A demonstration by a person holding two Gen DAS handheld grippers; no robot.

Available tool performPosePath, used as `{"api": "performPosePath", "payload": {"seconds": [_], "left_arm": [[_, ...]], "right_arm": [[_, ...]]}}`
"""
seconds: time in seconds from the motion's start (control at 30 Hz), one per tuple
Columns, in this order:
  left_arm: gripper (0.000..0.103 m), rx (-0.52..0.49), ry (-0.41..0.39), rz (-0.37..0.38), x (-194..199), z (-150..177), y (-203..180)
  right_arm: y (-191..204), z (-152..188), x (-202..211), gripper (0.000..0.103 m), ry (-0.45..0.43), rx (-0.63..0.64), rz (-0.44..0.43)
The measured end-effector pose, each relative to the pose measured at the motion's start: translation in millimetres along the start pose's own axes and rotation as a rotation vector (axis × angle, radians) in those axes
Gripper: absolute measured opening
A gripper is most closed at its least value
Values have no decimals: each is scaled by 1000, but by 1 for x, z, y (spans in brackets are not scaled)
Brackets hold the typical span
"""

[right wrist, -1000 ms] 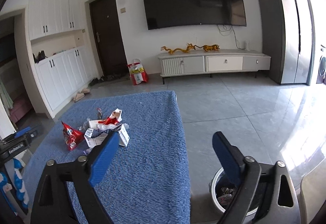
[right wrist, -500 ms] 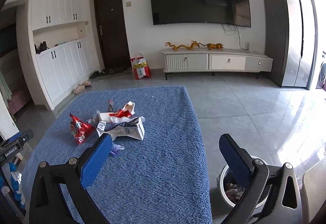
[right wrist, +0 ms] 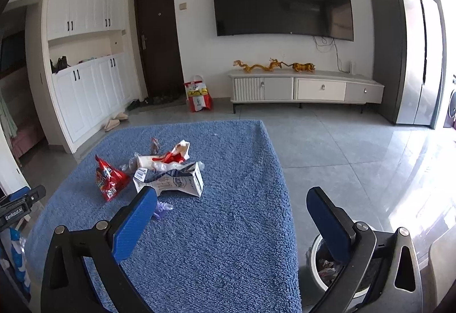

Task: Collect trash
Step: 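Lower both open grippers toward the red snack bag and milk carton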

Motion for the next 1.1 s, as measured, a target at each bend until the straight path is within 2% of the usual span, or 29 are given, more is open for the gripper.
{"api": "performPosePath", "payload": {"seconds": [0.33,0.6,0.8,1.1], "left_arm": [[72,-24,61,-21,-32,8,-8],[72,-36,101,-29,-58,10,-15],[72,-30,114,-37,-69,8,-15],[72,-1,119,-88,-82,3,0]], "right_arm": [[-3,16,-38,103,84,-7,-29],[0,18,-60,103,112,7,-49],[1,20,-71,103,129,17,-78],[10,25,-88,103,155,51,-133]]}}
Point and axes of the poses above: each gripper's, at about its wrist camera, not at the fingertips, and x roughly against the way its jaws point, y to its left, z to its underside, the point moved 8 cm from there along -x, roughly the way its jaws point, and after that the axes turned 3 degrees about x, right-handed, at the moved point
